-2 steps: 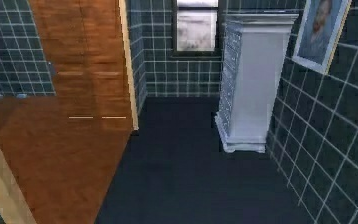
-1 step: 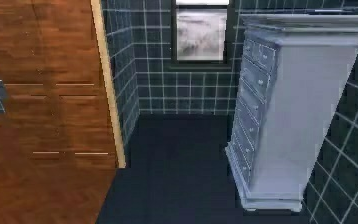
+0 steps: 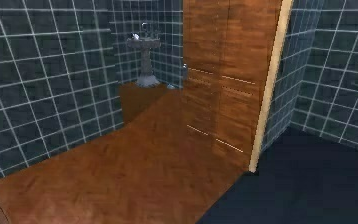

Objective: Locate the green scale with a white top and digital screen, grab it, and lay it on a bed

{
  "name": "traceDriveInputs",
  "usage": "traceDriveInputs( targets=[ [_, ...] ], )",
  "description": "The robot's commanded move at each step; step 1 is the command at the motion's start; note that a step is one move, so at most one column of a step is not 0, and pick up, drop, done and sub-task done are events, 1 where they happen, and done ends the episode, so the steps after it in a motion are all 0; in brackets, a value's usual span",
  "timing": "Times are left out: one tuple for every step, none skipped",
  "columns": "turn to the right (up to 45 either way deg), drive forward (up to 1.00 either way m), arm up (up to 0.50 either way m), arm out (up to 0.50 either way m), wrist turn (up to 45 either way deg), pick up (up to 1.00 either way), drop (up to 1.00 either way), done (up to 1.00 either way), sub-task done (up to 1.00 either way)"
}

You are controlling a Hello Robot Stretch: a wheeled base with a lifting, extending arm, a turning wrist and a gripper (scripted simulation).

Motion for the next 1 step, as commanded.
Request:
traceDriveInputs(
  targets=[
    [-18.0, 0.0, 0.0, 0.0, 0.0, 0.0, 0.0, 0.0, 0.0]
  ],
)
